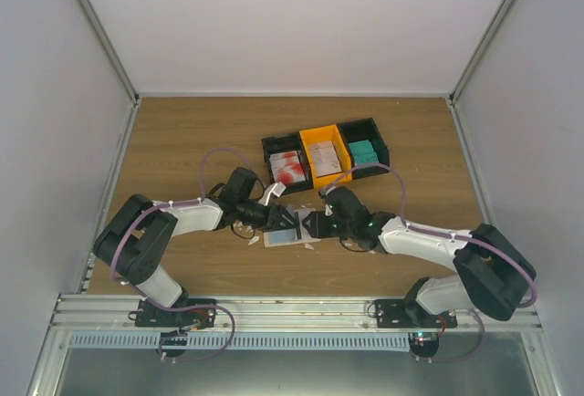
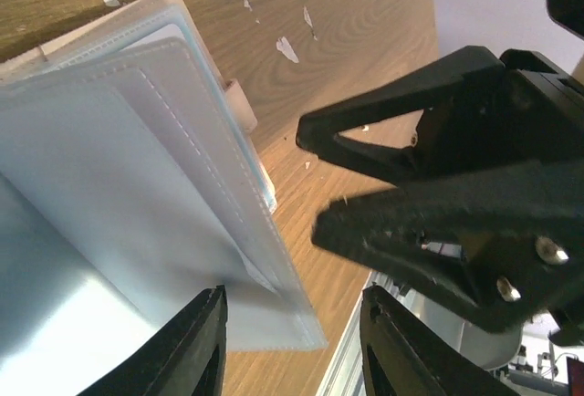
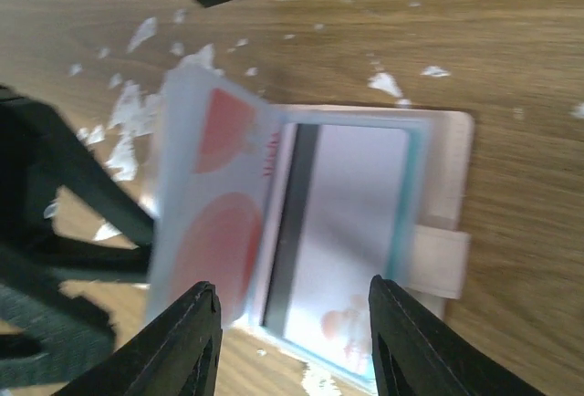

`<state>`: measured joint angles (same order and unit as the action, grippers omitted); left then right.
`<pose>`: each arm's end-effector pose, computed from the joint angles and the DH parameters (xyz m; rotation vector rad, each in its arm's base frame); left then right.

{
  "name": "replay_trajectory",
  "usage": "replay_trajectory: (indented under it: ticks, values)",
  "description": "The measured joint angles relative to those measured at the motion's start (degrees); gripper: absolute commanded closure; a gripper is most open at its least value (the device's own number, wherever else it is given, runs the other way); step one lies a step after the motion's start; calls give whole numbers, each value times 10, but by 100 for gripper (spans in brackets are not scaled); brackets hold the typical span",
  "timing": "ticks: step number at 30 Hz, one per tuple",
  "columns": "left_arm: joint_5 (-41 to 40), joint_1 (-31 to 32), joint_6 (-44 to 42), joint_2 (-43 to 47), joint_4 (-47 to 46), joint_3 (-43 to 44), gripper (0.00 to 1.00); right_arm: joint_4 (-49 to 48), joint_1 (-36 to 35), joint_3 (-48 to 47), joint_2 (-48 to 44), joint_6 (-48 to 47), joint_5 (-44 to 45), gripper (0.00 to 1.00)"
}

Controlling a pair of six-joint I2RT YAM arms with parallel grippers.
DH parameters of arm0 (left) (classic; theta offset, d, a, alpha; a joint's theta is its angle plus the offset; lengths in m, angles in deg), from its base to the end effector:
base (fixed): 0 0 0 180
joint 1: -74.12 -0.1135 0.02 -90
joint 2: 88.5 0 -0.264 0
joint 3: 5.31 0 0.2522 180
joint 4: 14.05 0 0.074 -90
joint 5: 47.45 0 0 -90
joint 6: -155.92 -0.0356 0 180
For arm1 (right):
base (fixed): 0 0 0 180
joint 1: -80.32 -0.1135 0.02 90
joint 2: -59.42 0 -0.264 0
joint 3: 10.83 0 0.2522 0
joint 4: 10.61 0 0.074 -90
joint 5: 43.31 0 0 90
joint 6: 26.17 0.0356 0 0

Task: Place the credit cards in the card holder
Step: Insert the credit card into the card holder.

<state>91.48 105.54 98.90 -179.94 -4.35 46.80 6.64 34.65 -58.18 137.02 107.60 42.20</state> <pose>0.2297 -0.1718 0.1440 0.4028 2.5823 -1.5049 0.1763 0.1845 0.1636 -0.0815 2.5590 0.7718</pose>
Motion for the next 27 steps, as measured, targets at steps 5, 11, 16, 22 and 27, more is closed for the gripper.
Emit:
replay_trajectory:
  ticks: [5, 11, 16, 22, 27]
  values:
    - [-12, 0, 0, 0, 0, 0, 55, -44, 0, 8, 0, -21, -58, 50]
    - [-22, 0, -1, 0, 4, 0, 57, -51, 2, 18, 0, -30, -84, 51]
    - [-40, 0, -1, 0, 4, 0, 58, -51, 2, 19, 1, -31, -98, 51]
    - [-66, 0, -3, 1, 14, 0, 57, -50, 0, 17, 0, -25, -70, 49]
    - [-90, 0, -7, 8, 30, 0, 58, -10, 0, 17, -28, -3, 2, 47]
